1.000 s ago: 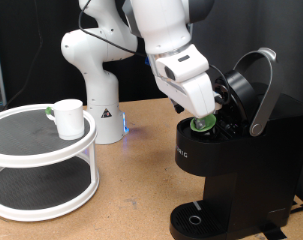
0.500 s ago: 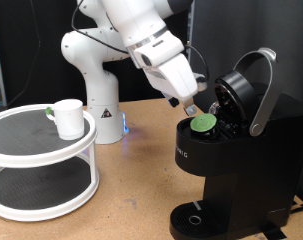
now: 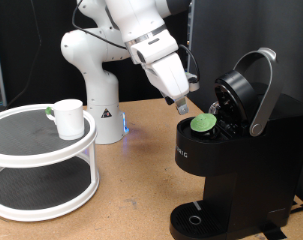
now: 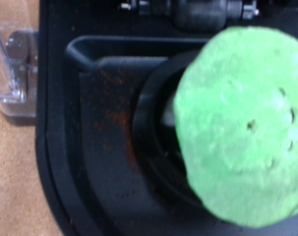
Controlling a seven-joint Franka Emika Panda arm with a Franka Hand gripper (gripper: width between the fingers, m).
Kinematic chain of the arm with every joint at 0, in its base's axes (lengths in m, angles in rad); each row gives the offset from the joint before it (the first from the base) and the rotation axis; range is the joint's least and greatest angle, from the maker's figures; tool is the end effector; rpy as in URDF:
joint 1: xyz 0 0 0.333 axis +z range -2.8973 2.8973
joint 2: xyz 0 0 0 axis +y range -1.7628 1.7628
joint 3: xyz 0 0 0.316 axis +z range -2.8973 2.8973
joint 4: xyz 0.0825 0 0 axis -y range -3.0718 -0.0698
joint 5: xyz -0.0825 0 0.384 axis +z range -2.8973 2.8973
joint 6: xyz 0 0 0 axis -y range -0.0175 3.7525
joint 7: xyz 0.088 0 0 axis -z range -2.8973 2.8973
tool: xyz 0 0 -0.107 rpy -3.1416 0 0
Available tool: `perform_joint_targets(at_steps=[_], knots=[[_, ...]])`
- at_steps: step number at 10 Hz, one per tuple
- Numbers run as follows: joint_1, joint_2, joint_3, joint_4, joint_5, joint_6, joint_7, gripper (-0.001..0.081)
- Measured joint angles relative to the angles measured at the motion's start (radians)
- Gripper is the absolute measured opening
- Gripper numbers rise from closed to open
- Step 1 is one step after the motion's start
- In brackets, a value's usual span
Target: Make a cup of coffee with the keurig machine
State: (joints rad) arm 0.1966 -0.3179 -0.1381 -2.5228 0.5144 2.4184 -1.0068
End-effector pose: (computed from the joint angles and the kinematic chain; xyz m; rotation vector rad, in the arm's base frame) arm 0.4462 0.0282 0.4113 -2.6336 -0.9799 -0.5246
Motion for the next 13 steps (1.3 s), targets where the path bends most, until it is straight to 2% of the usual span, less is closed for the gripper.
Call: perform_joint_targets(at_steps=[1,3,4,6,9,13], knots=[[0.012,0.000,-0.013,0.000,0.081,0.000,-0.055,0.0808],[0.052,0.001,-0.052,-0.003,0.315,0.002,-0.218,0.0808],[0.061,0.005,-0.057,-0.005,0.373,-0.001,-0.255,0.0808],[0.069,0.020,-0.051,-0.005,0.388,-0.017,-0.256,0.0808],[0.072,0.063,-0.012,-0.001,0.379,-0.019,-0.241,0.0808],[0.074,0.098,0.030,0.002,0.383,0.006,-0.232,0.0808]])
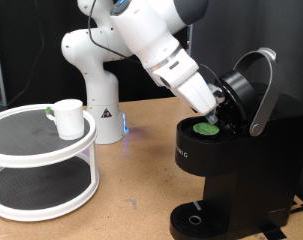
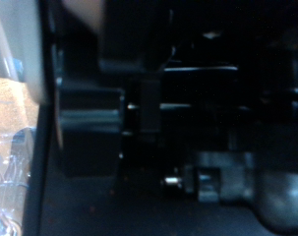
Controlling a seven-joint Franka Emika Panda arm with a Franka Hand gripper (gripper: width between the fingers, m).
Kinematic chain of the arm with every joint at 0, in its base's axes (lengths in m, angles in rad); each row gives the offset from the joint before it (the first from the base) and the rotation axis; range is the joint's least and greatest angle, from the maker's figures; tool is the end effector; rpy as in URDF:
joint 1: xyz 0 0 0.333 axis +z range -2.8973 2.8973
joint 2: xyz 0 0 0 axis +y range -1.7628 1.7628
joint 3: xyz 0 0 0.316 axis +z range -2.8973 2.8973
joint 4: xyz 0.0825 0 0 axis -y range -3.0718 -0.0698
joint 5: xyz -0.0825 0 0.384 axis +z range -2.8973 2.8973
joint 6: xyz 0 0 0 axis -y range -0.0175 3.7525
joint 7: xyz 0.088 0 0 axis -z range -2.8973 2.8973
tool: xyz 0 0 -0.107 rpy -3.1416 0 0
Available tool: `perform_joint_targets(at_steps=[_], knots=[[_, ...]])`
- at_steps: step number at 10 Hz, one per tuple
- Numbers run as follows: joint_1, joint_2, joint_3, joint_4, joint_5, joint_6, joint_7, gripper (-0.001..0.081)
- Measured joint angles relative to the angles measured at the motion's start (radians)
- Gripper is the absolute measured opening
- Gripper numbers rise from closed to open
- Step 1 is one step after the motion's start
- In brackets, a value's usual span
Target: Make a cup of coffee with the keurig machine
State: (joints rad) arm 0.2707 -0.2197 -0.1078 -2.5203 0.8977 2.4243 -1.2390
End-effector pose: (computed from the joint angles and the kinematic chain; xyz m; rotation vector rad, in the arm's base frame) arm 0.4479 0.0771 0.3702 -2.4127 -0.9343 -0.5610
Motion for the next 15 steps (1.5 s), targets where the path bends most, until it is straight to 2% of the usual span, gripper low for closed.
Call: perform_joint_targets(at_steps=[5,7,15], knots=[[-0.005,-0.001,-0.003,0.003,0.000,-0.031,-0.012,0.0808],[-0.009,-0.018,-0.009,0.001,0.000,-0.028,-0.025,0.0808],[-0.013,-0.016,-0.018,-0.004,0.006,-0.010,-0.022,0.0808]])
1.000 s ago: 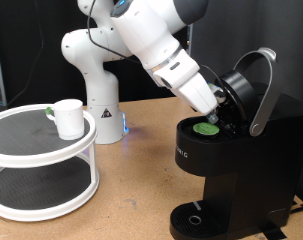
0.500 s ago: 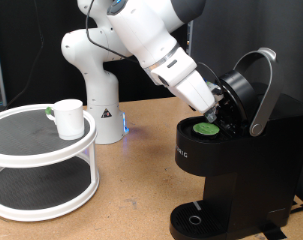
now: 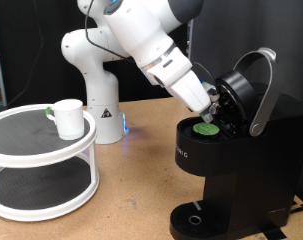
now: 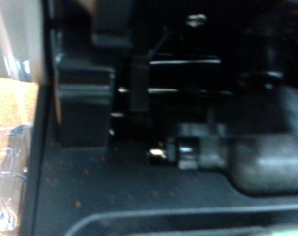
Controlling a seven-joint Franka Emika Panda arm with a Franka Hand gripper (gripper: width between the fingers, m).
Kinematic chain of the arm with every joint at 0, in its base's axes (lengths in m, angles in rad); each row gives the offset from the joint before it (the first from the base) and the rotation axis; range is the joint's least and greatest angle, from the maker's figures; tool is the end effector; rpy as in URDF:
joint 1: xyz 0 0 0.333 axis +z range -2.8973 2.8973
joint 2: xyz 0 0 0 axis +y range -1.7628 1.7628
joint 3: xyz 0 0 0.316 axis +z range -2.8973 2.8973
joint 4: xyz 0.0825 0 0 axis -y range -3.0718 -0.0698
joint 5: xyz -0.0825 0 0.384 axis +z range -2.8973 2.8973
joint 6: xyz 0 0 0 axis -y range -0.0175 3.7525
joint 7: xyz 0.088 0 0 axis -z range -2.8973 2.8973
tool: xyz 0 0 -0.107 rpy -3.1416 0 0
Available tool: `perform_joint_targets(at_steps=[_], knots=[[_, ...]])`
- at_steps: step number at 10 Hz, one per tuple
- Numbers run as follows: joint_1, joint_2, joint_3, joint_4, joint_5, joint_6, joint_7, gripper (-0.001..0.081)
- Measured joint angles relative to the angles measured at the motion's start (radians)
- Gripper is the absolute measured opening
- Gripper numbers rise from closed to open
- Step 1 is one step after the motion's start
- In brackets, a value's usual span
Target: Make a cup of coffee with the keurig machine
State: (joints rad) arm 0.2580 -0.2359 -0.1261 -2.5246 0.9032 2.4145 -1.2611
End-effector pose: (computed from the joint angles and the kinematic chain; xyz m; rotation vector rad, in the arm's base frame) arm 0.4475 0.0640 0.3748 -2.4080 -0.9229 -0.5884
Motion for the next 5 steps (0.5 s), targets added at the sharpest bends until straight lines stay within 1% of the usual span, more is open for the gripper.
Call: perform_joint_targets(at_steps=[2,4,5], knots=[[-0.004,-0.016,-0.021,0.003,0.000,-0.023,0.000,0.0808],[-0.014,-0.035,-0.042,0.008,-0.012,-0.088,0.000,0.0808],[-0.014,-0.033,-0.041,0.007,-0.012,-0.083,0.000,0.0808]])
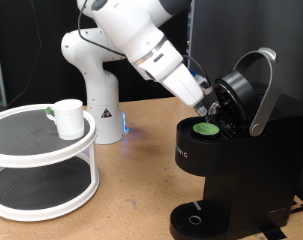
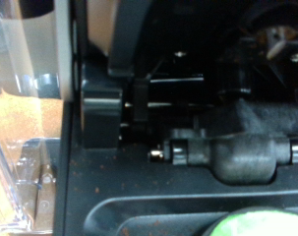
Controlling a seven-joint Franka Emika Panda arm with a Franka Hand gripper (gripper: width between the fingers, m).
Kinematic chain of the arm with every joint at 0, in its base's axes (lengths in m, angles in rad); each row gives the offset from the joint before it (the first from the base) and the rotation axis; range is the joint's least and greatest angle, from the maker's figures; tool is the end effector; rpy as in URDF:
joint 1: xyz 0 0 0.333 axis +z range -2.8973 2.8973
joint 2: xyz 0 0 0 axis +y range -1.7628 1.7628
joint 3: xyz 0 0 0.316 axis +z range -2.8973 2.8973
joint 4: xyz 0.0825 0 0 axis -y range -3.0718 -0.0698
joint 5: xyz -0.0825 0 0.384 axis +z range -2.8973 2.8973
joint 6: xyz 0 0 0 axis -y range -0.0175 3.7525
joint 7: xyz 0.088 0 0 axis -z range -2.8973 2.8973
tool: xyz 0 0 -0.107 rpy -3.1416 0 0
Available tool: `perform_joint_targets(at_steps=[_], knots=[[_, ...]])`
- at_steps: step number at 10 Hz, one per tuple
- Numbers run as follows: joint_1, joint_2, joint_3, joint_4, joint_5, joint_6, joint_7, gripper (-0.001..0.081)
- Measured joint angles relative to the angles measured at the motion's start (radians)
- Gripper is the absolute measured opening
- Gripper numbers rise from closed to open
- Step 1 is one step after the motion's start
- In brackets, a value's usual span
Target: Make a cup of coffee with the keurig machine
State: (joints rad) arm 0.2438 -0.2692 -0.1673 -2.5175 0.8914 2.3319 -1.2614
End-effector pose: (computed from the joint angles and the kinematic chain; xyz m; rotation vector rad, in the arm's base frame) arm 0.4447 0.0474 0.3876 -2.3657 -0.8986 -0.5819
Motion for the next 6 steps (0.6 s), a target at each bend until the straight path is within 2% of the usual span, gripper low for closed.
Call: perform_joint_targets(at_steps=[4,6], knots=[[0.000,-0.006,-0.008,0.004,0.001,-0.001,-0.002,0.0808],[-0.007,-0.029,-0.013,0.012,0.001,-0.001,0.016,0.0808]])
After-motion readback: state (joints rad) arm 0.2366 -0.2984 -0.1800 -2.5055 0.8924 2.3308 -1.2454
